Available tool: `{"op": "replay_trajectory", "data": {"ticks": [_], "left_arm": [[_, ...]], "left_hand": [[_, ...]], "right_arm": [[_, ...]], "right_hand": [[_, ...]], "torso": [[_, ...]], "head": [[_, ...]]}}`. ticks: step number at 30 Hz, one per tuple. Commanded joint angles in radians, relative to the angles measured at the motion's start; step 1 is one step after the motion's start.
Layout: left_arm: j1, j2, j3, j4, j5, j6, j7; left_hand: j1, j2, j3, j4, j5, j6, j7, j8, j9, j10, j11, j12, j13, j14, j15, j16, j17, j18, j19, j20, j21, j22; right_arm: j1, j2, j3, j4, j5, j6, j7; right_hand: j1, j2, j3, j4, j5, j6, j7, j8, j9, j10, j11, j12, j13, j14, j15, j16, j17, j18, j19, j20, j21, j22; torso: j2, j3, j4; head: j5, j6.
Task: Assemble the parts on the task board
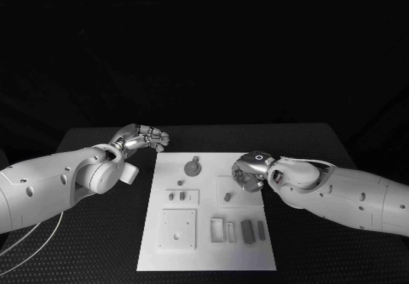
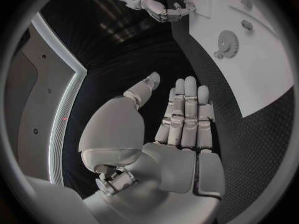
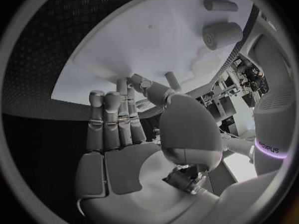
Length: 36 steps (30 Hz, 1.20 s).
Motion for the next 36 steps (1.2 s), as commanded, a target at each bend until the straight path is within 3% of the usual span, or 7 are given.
{"op": "replay_trajectory", "data": {"ticks": [1, 8, 18, 27, 36], "left_arm": [[0.001, 0.0, 0.001, 0.001, 0.007, 0.014, 0.007], [0.001, 0.001, 0.001, 0.001, 0.007, 0.013, 0.005], [0.001, 0.002, 0.001, -0.002, 0.007, 0.012, 0.005], [0.001, 0.003, 0.001, -0.008, 0.007, 0.014, 0.003], [0.001, 0.003, 0.001, -0.017, 0.007, 0.012, 0.003]], "left_hand": [[-0.007, 0.001, -0.008, 0.0, -0.004, -0.005, 0.004, 0.001, -0.001, -0.007, 0.001, -0.004, -0.002, 0.007, -0.001, -0.005, 0.002, -0.005, -0.003, 0.002, -0.006, 0.001], [-0.006, 0.0, -0.009, -0.001, -0.004, -0.007, 0.005, 0.0, -0.002, -0.008, 0.001, -0.004, -0.002, 0.008, -0.001, -0.007, 0.003, -0.004, -0.003, 0.001, -0.006, 0.002], [-0.008, 0.0, -0.01, 0.0, -0.004, -0.012, 0.007, -0.001, -0.004, -0.009, 0.002, -0.004, -0.002, 0.009, -0.001, -0.01, 0.006, -0.004, -0.003, 0.002, -0.008, 0.003], [-0.007, 0.0, -0.01, 0.0, -0.004, -0.013, 0.007, -0.002, -0.004, -0.01, 0.002, -0.004, -0.002, 0.009, -0.001, -0.012, 0.007, -0.004, -0.002, 0.002, -0.008, 0.003], [-0.007, 0.0, -0.01, 0.0, -0.004, -0.016, 0.008, -0.003, -0.005, -0.011, 0.003, -0.004, -0.003, 0.01, -0.001, -0.014, 0.009, -0.004, -0.002, 0.002, -0.009, 0.004]], "right_arm": [[-0.007, 0.0, -0.006, 0.001, -0.061, 0.017, -0.022], [-0.013, 0.012, -0.012, -0.005, -0.084, 0.004, -0.036], [-0.016, 0.014, -0.012, -0.002, -0.074, -0.021, -0.033], [-0.016, -0.001, -0.012, 0.016, -0.03, -0.035, -0.018], [-0.015, -0.018, -0.003, 0.029, 0.006, -0.041, -0.01]], "right_hand": [[0.017, 0.001, 0.009, -0.001, -0.004, 0.013, -0.001, 0.006, 0.002, 0.013, -0.002, 0.007, 0.004, 0.003, -0.009, 0.007, 0.002, 0.03, 0.008, -0.003, 0.007, 0.016], [0.022, -0.005, 0.013, 0.001, -0.004, 0.022, -0.005, 0.011, 0.004, 0.022, -0.006, 0.01, 0.012, 0.009, -0.013, 0.013, 0.005, 0.03, 0.016, -0.007, 0.014, 0.016], [0.019, -0.011, 0.023, 0.004, -0.003, 0.029, -0.007, 0.013, 0.005, 0.029, -0.009, 0.011, 0.018, 0.015, -0.016, 0.017, 0.006, 0.03, 0.021, -0.01, 0.019, 0.016], [-0.001, -0.011, 0.035, 0.006, -0.001, 0.044, -0.012, 0.016, 0.005, 0.043, -0.015, 0.013, 0.03, 0.028, -0.022, 0.023, 0.009, 0.03, 0.034, -0.014, 0.028, 0.015], [-0.014, -0.009, 0.041, 0.006, 0.003, 0.056, -0.017, 0.021, 0.011, 0.054, -0.019, 0.016, 0.04, 0.035, -0.026, 0.027, 0.013, 0.03, 0.041, -0.018, 0.034, 0.015]], "torso": [[0.0, -0.0001, 0.0002], [0.0, 0.0001, -0.0006], [-0.001, -0.0015, 0.0009], [0.0, -0.0007, 0.0004], [0.0, -0.0007, 0.0003]], "head": [[-0.002, -0.001], [-0.003, -0.003], [-0.006, -0.001], [-0.005, 0.002], [-0.006, 0.003]]}}
